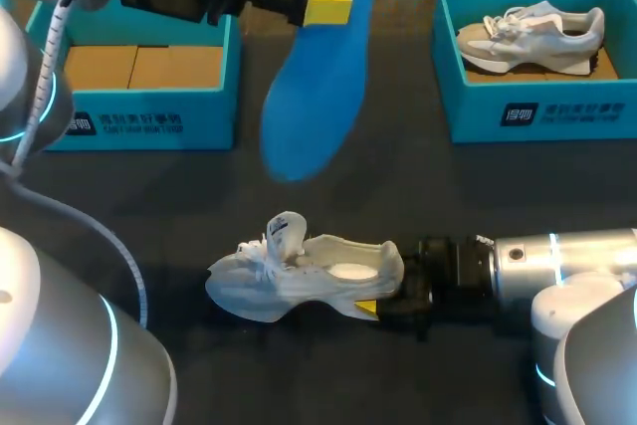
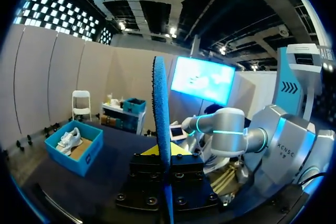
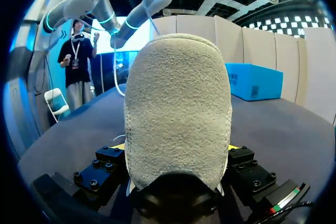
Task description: Take the shoe out of the shoebox, open the shoe tongue, remove and reinsert the insole, then place the shoe into the shoebox
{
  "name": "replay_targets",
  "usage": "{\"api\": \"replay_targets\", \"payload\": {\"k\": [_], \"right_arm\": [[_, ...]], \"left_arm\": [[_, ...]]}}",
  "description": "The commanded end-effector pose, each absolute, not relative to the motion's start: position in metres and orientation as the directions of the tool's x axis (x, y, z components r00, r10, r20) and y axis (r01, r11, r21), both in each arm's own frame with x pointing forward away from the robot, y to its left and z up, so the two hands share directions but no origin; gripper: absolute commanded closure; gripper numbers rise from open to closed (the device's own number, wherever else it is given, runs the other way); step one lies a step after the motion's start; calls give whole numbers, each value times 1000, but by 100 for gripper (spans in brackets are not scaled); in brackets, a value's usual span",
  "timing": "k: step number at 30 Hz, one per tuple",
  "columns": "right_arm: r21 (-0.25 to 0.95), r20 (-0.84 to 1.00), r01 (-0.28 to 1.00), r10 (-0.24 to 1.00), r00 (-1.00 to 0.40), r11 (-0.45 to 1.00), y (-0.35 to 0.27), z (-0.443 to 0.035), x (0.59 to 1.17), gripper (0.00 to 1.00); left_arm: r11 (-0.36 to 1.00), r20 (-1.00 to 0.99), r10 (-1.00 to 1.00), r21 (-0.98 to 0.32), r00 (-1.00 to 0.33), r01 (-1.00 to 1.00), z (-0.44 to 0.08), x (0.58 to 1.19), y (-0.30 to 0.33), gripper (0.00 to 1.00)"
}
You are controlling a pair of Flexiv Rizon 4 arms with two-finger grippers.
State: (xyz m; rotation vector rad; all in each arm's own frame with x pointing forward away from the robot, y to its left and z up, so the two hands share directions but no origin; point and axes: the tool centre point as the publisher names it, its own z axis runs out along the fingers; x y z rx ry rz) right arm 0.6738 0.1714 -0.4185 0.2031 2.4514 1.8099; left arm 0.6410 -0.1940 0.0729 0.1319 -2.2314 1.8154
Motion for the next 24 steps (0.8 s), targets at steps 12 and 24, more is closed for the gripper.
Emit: {"api": "replay_targets", "payload": {"k": [12, 24], "right_arm": [[954, 9, 56, 159, -987, 294, 173, -418, 674, 100], [950, 4, 50, 150, -989, 309, 168, -415, 673, 0]], "left_arm": [[167, 358, 45, -923, -933, -346, 57, 634, -189, 100], [165, 374, 54, -918, -926, -361, 56, 635, -189, 100]]}}
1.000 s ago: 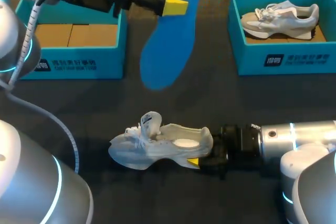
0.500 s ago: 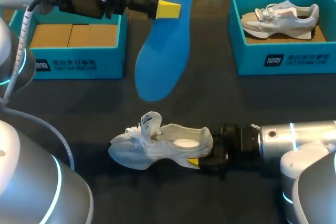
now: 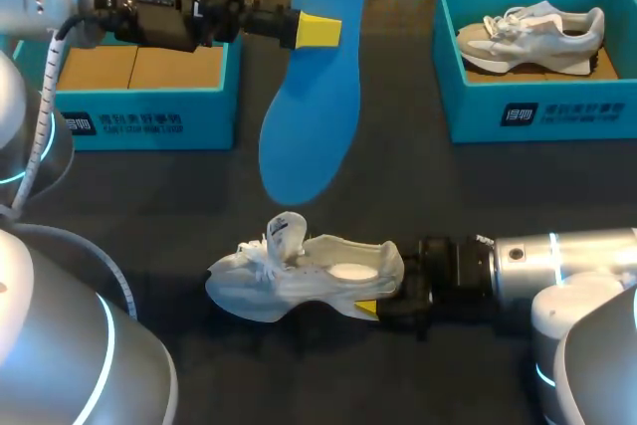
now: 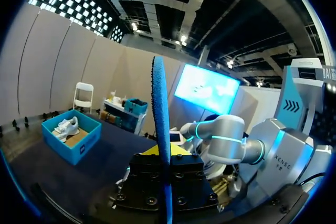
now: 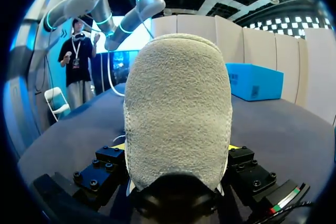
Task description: Take the shoe out of the shoebox, open the shoe tongue, remove and reinsert the insole, then place the shoe into the shoebox
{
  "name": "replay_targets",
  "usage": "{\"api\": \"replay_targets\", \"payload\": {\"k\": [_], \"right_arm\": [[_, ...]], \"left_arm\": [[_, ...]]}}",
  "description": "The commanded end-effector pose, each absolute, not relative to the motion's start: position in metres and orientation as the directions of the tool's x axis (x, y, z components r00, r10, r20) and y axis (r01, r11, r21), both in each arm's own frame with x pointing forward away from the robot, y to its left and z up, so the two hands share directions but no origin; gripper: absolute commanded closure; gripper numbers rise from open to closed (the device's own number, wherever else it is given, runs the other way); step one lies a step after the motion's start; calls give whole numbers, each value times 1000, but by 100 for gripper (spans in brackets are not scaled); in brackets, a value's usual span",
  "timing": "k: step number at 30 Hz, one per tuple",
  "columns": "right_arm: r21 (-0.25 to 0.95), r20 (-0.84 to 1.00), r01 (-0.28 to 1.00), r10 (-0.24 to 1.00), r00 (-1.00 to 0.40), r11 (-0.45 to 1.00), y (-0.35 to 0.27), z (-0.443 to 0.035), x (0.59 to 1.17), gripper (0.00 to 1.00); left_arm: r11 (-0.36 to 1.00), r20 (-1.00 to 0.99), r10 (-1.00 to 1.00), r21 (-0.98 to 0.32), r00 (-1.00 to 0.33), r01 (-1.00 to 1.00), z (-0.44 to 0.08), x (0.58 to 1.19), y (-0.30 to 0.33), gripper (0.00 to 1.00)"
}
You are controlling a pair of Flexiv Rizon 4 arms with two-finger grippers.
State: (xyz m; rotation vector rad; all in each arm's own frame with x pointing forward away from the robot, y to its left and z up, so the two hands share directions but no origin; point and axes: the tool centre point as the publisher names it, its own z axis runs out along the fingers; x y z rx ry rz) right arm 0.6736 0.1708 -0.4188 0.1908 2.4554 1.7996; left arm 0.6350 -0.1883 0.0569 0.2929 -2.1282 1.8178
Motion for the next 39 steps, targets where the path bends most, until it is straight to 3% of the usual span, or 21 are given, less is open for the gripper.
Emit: {"api": "replay_targets", "payload": {"k": [1, 10, 23, 29, 33, 39], "right_arm": [[946, 5, 54, 152, -988, 321, 167, -414, 672, 0], [907, 9, 69, 146, -989, 416, 151, -397, 673, 0], [650, 79, 175, 164, -983, 739, 126, -359, 672, 0], [491, 68, 156, 141, -988, 857, 126, -343, 667, 0], [307, 69, 167, 153, -986, 937, 129, -338, 663, 0], [292, 71, 167, 153, -986, 942, 128, -337, 662, 0]], "left_arm": [[165, 374, 54, -918, -926, -361, 56, 635, -189, 100], [165, 374, 54, -918, -926, -361, 56, 635, -189, 100], [165, 374, 54, -918, -926, -361, 56, 635, -189, 100], [165, 374, 54, -918, -926, -361, 56, 635, -189, 100], [165, 374, 54, -918, -926, -361, 56, 635, -189, 100], [165, 374, 54, -918, -926, -361, 56, 635, -189, 100]]}}
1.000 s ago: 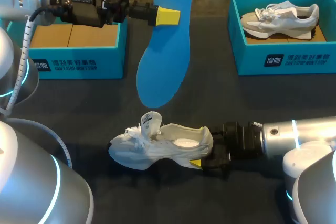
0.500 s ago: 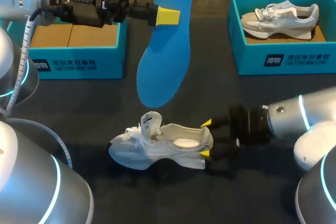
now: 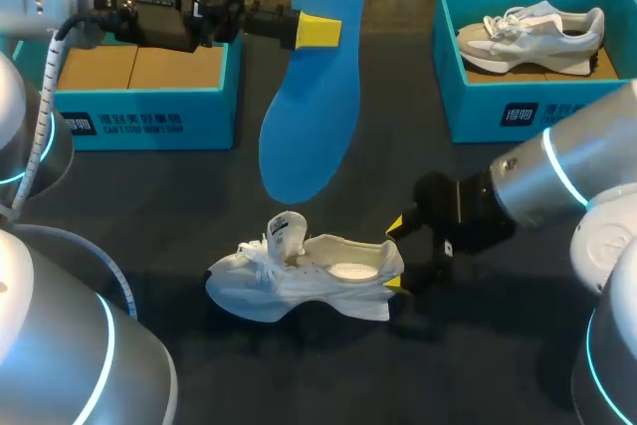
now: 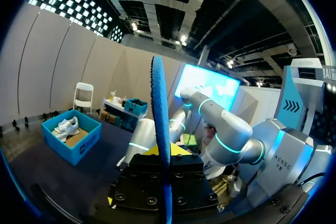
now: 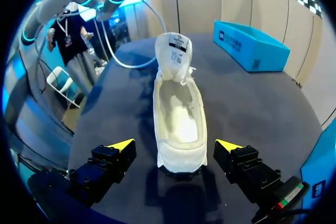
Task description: Take the shoe out of the shoebox, open the shoe tongue, remove and reinsert the insole, then place the shoe into the shoebox
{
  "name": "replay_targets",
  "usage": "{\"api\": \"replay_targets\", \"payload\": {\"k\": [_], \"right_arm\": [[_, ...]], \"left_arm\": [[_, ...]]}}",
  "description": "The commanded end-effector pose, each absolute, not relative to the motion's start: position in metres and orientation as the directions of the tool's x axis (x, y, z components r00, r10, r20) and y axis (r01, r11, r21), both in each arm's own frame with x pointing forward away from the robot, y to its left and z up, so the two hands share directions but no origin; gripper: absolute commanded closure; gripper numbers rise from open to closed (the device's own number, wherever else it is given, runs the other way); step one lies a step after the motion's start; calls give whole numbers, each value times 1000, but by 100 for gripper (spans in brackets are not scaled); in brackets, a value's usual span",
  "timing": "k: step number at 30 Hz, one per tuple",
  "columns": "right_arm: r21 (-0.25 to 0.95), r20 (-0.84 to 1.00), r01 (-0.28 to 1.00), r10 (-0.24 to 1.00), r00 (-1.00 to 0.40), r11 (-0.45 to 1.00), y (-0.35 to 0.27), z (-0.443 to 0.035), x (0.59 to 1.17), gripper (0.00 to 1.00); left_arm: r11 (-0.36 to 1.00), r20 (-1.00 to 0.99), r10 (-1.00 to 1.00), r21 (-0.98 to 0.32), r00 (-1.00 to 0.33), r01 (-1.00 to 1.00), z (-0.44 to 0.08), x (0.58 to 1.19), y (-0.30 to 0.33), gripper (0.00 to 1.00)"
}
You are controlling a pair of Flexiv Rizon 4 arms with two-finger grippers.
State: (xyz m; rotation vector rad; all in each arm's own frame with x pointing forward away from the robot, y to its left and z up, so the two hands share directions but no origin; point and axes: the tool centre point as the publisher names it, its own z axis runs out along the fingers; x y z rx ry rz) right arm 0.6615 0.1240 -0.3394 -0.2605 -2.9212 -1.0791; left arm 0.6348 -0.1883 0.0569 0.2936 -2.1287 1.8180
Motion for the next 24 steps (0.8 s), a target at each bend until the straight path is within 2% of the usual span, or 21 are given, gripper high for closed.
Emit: {"api": "replay_targets", "payload": {"k": [1, 5, 11, 18, 24], "right_arm": [[292, 71, 167, 153, -986, 942, 128, -337, 662, 0], [292, 71, 167, 153, -986, 942, 128, -337, 662, 0], [75, 122, 193, 183, -976, 978, 135, -334, 662, 0], [-84, 110, 206, 215, -970, 975, 139, -328, 656, 0], [-109, 57, 175, 182, -982, 978, 135, -329, 654, 0]], "left_arm": [[165, 374, 54, -918, -926, -361, 56, 635, -189, 100], [165, 374, 54, -918, -926, -361, 56, 635, -189, 100], [165, 374, 54, -918, -926, -361, 56, 635, -189, 100], [165, 374, 54, -918, -926, -361, 56, 635, -189, 100], [165, 374, 54, -918, -926, -361, 56, 635, -189, 100]]}}
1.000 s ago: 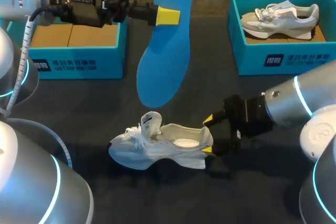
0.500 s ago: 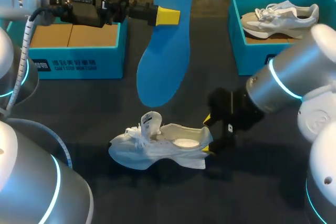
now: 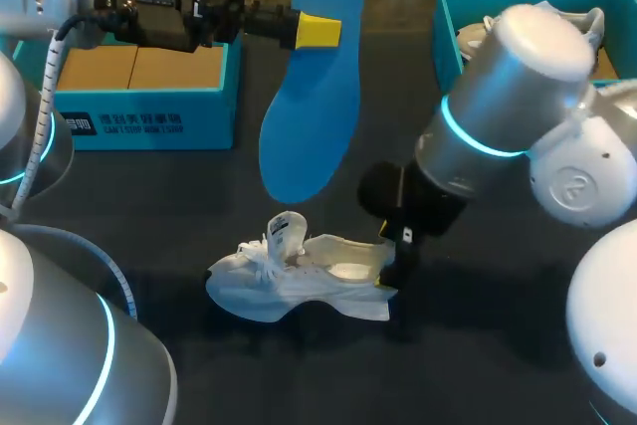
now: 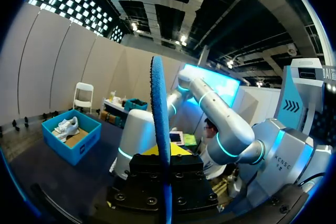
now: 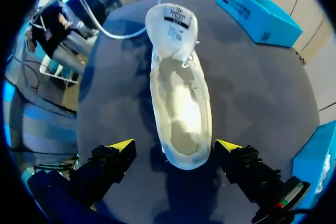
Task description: Take the shoe out of the shoebox, open the shoe tongue, remove and reinsert the insole, then place the shoe into the shoebox
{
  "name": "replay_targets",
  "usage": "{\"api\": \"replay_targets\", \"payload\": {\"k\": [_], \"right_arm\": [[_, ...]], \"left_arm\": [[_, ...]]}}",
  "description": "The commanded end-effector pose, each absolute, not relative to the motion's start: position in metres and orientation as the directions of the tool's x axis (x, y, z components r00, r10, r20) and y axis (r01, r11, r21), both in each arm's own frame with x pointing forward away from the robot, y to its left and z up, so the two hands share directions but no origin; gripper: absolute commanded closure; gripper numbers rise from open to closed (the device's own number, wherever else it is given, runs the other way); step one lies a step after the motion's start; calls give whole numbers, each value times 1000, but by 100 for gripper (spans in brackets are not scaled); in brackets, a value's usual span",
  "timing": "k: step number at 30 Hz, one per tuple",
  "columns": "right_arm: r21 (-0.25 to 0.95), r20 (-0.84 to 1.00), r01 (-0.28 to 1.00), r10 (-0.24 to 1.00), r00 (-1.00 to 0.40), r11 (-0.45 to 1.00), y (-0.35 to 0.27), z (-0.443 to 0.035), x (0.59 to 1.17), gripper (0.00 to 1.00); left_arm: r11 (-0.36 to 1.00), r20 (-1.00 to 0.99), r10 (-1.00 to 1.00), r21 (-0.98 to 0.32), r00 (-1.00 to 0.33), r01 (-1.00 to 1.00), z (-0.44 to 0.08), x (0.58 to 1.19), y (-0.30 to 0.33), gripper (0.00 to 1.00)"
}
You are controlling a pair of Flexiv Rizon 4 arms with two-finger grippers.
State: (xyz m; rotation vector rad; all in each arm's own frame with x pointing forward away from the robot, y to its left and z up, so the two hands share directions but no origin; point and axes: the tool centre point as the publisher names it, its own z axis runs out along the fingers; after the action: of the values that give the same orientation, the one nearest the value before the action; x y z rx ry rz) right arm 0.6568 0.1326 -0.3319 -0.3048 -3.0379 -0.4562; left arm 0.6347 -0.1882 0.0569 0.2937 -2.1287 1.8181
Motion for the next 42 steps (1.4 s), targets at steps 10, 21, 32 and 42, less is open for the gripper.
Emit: {"api": "replay_targets", "payload": {"k": [10, 21, 32, 42], "right_arm": [[-125, 50, 171, 179, -983, 977, 130, -330, 662, 0], [-115, 38, 162, 168, -985, 980, 127, -329, 669, 0], [-82, 7, 118, 119, -993, 990, 142, -320, 694, 0], [-57, -5, 82, 82, -997, 995, 158, -331, 715, 0]], "left_arm": [[165, 374, 54, -918, -926, -361, 56, 635, -189, 100], [121, 337, 102, -938, -936, -325, 67, 630, -191, 100], [102, 330, 77, -941, -941, -322, 73, 637, -174, 100], [101, 335, 70, -940, -940, -327, 72, 638, -169, 100]]}}
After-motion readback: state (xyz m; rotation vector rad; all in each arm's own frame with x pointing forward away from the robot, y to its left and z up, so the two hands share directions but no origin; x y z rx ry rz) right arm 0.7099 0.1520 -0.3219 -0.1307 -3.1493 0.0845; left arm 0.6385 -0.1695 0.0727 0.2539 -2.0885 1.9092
